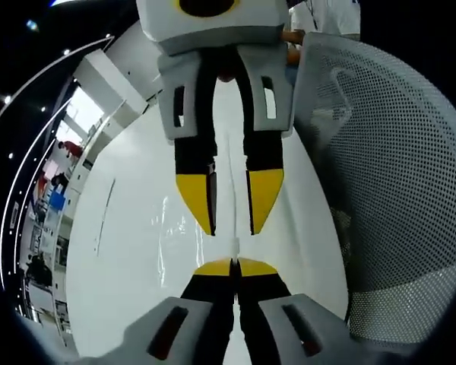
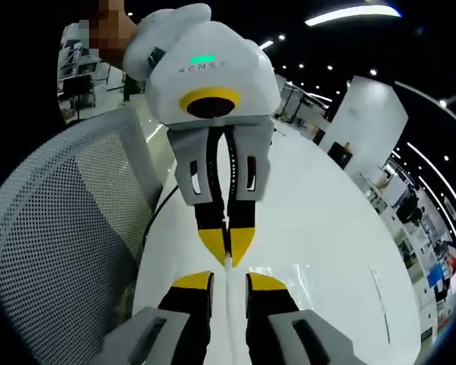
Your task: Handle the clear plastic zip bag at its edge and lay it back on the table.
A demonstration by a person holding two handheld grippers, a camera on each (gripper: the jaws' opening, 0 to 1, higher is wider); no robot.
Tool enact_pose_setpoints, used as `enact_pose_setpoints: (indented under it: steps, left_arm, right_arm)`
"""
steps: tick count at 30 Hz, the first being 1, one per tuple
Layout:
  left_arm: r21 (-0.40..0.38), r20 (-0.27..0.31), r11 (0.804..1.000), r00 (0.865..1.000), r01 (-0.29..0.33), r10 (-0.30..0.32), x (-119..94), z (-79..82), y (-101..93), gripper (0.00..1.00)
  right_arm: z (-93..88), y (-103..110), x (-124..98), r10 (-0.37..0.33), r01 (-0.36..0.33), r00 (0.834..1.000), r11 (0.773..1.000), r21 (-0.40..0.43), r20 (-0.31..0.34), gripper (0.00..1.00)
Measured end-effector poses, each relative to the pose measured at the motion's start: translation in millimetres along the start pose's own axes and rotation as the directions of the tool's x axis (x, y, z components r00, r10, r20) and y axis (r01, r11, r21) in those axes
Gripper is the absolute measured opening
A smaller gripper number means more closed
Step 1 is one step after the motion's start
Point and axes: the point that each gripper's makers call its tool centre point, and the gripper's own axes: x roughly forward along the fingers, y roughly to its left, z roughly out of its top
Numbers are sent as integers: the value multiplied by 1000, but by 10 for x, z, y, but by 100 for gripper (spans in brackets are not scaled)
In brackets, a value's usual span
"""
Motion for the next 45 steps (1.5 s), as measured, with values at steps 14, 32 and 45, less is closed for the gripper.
enact_pose_setpoints:
  steps: [14, 32, 45]
  left_arm:
    - [-39, 33, 999, 999, 29, -28, 0, 72, -33, 0]
    - [-77, 42, 996, 998, 49, -46, -1, 114, -55, 0]
    - [-95, 19, 994, 998, 59, -57, 27, 71, -73, 0]
  right_arm:
    - [23, 16, 42, 9, -9, 1000, 1000, -16, -1, 7]
    - [16, 66, 73, 25, -26, 1000, 999, -45, -17, 0]
    - [-15, 74, 101, 27, -28, 999, 999, -31, -45, 0]
